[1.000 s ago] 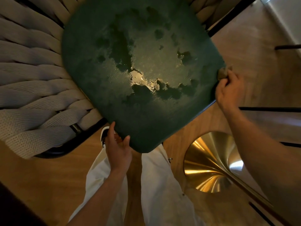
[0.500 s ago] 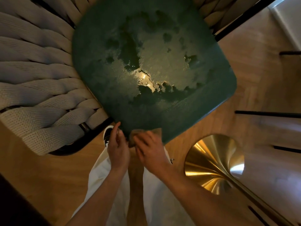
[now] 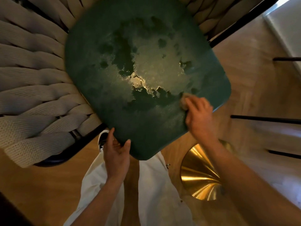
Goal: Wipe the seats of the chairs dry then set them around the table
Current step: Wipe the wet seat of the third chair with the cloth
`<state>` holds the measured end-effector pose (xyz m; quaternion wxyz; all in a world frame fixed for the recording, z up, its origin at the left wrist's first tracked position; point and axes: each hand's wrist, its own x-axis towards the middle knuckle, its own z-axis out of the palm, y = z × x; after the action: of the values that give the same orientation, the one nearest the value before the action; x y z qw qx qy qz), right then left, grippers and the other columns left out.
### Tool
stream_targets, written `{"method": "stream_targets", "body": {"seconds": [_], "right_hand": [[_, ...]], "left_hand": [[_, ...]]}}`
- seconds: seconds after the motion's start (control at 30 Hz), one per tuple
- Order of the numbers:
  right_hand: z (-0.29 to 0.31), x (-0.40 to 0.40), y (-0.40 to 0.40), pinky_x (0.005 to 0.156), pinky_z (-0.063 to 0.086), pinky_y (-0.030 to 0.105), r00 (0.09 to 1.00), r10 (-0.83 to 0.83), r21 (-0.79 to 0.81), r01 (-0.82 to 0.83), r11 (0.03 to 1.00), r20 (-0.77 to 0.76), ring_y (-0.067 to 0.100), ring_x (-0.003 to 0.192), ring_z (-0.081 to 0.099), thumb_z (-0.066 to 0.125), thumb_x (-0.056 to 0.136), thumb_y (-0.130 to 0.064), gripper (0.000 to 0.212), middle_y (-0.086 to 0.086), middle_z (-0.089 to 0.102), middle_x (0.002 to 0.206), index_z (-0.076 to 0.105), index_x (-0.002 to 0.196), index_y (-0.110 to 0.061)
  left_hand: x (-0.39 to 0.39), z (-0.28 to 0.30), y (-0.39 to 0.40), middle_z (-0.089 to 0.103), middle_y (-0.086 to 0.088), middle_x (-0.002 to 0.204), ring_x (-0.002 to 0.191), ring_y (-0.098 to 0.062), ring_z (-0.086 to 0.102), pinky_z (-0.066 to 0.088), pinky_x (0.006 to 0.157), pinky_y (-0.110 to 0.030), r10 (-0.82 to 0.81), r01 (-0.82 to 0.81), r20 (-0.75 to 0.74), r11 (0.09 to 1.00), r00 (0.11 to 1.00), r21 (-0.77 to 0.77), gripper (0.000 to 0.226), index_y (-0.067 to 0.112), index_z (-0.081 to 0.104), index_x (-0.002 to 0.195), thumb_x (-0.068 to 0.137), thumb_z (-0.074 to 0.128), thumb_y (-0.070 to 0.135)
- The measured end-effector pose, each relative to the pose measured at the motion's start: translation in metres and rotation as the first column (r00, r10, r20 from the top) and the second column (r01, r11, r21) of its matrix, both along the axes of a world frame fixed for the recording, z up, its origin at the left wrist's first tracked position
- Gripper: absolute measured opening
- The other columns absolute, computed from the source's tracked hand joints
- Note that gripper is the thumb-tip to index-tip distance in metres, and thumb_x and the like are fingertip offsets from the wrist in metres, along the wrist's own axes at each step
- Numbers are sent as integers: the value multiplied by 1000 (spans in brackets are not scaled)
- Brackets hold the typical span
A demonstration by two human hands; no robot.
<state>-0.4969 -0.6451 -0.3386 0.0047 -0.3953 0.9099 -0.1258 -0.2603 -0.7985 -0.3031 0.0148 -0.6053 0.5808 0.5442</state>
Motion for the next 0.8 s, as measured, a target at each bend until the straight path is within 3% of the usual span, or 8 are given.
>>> {"method": "stream_targets", "body": {"seconds": [0.1,0.2,0.33,0.4,0.53,0.63,0.7,0.8], "right_hand": [[0,-73,16,87,46,43,988,-157,-30,157,987,3,38,100,55,49,81,1,36,22,62,115,65,112,0],[-3,-128,19,95,43,34,916,-385,63,380,923,110,34,106,54,37,83,-14,45,16,62,120,65,118,-9],[-2,-130,6,100,44,36,864,-454,41,456,889,217,27,112,55,32,83,-21,51,8,61,125,61,125,-17],[-1,-107,-1,102,42,37,882,-409,-13,423,906,233,26,115,55,37,87,-17,47,8,60,128,61,126,-16],[1,-47,-23,104,39,40,957,-220,-94,241,966,189,27,115,56,46,83,-5,43,10,62,126,65,121,-11],[3,19,-43,108,33,35,969,-97,-128,128,984,226,27,118,54,49,84,1,40,14,61,126,65,120,-6],[3,67,-54,108,36,41,959,-26,-113,61,992,283,28,120,53,45,86,-5,39,14,61,125,65,119,-9],[-1,128,-71,102,43,50,936,134,-72,-117,990,325,30,119,53,53,81,-9,40,12,61,125,65,119,-13]], "left_hand": [[1,-3,0,53,-7,136,103,-14,59,51,83,-25,-6,7,26,1000,1000,-25,64,34,34,144,90,67,25],[0,-3,1,55,-5,134,101,-13,59,52,82,-24,3,-2,14,999,1000,-39,64,32,35,143,89,68,24],[1,-4,1,59,6,118,98,-13,61,55,83,-29,31,-31,-4,999,1000,-41,63,31,38,143,88,69,22],[2,-3,1,56,17,108,99,-12,61,55,83,-31,47,-48,-13,998,999,-40,62,33,39,142,89,68,22],[-2,-1,0,60,2,120,109,-19,60,54,93,-43,51,-51,-2,998,999,-34,57,37,39,140,92,64,19],[-1,-1,0,61,7,115,108,-19,61,54,92,-49,44,-44,-2,998,999,-48,50,53,37,131,96,57,24],[-1,-1,-1,57,2,130,117,-22,58,53,93,-52,72,-72,9,997,997,-27,45,62,38,128,100,49,29],[-1,-2,2,45,1,148,129,-25,51,50,97,-53,255,-254,-9,965,967,58,41,48,37,141,104,38,32]]}}
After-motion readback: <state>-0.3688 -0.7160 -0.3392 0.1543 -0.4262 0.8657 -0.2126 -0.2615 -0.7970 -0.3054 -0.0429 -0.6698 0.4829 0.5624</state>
